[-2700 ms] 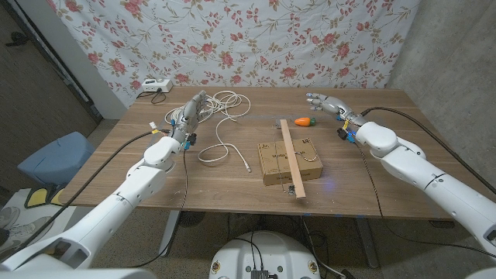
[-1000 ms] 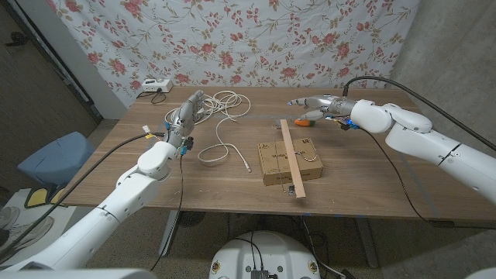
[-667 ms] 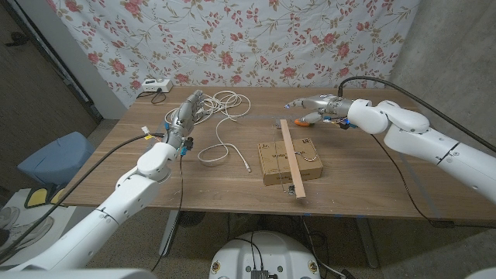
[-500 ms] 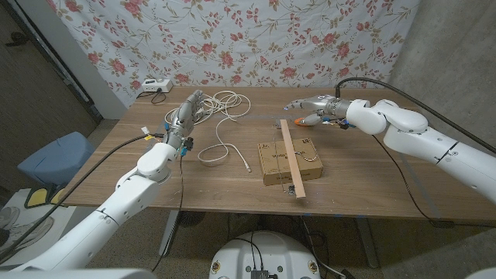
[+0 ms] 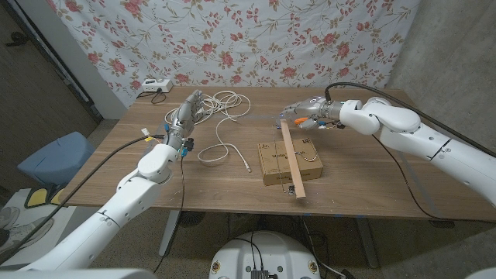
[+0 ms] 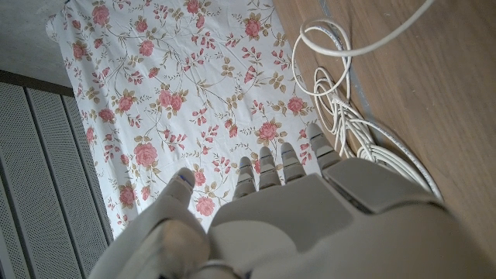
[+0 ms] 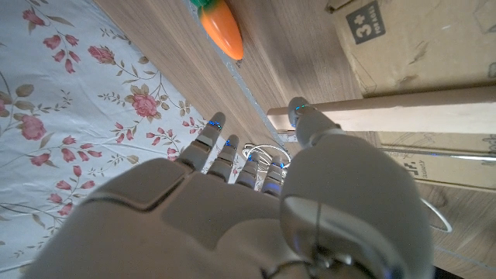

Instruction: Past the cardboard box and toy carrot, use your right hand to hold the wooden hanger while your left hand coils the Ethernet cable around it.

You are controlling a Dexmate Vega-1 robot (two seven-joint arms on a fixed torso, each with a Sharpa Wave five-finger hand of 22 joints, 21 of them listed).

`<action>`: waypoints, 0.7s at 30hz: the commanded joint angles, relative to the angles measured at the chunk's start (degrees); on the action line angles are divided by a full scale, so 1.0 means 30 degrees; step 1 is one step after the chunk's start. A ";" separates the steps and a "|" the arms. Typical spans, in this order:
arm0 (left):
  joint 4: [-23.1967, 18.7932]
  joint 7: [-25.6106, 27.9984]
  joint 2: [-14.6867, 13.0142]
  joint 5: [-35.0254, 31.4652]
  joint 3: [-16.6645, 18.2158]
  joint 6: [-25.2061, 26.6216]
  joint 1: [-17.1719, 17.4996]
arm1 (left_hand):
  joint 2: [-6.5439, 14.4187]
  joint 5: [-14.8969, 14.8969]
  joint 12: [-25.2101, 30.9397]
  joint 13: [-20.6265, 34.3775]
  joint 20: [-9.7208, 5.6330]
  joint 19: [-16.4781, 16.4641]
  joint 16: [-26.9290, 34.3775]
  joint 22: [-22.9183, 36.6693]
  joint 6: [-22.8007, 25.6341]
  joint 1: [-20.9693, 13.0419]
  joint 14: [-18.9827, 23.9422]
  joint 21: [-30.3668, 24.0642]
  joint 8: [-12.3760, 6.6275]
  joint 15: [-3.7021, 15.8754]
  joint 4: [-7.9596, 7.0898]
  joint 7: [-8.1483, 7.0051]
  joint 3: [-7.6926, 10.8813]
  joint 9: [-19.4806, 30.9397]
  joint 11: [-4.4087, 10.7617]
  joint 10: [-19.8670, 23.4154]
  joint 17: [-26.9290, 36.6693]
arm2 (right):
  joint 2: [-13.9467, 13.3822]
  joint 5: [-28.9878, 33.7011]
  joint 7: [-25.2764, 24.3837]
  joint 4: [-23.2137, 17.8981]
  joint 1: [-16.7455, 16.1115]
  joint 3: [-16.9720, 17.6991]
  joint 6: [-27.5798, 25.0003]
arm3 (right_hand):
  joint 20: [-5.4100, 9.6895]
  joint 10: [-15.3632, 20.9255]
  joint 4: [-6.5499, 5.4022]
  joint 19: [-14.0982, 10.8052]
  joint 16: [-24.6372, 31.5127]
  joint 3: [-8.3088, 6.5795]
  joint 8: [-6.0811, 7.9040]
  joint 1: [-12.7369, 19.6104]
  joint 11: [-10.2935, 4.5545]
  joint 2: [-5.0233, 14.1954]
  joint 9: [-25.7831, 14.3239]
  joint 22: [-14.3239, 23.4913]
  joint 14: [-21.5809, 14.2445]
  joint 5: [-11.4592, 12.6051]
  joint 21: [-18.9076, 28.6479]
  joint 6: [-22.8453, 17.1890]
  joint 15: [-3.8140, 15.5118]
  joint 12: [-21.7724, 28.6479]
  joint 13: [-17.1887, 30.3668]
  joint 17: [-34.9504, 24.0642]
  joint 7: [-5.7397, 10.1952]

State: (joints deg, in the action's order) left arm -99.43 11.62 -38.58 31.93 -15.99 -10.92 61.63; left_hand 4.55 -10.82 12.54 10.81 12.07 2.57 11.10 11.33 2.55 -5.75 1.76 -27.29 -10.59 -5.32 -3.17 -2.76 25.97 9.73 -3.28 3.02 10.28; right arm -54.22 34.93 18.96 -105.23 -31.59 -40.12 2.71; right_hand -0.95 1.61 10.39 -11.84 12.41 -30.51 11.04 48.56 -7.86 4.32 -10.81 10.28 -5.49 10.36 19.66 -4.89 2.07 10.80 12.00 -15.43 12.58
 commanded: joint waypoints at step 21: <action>0.0566 -0.0454 0.0758 0.0318 -0.0207 -0.0161 -0.0478 | -0.0049 -0.0154 -0.0097 0.0036 0.0069 -0.0192 -0.0003 0.0051 0.0227 0.0309 0.0144 0.0173 0.0024 0.0009 -0.0098 -0.0038 -0.0037 0.0062 -0.0021 0.0024 0.0020 | 0.0262 0.6128 0.1886 0.0011 0.0211 -0.0226 0.5084 | 0.0373 -0.2313 -0.0300 -0.0001 0.0094 0.0941 -0.0020 0.0774 -0.0610 -0.0388 -0.0163 0.0097 0.0620 0.0210 -0.0383 0.0771 0.1596 -0.0268 0.0074 -0.0001 0.0065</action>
State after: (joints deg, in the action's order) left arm -98.41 11.12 -36.64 32.33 -16.27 -11.29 60.97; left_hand 4.33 -11.02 12.29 10.80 12.30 2.34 11.10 11.32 2.55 -5.51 1.96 -26.84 -10.59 -5.11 -3.34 -2.76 25.80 9.73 -3.28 3.01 10.27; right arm -52.54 52.26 25.06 -103.62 -29.65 -41.65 15.98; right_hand -0.27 -3.26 9.60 -11.84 12.41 -28.40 11.04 50.61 -9.40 3.34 -11.08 10.27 -4.16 10.64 18.75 -3.60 1.97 10.31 12.05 -15.17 12.58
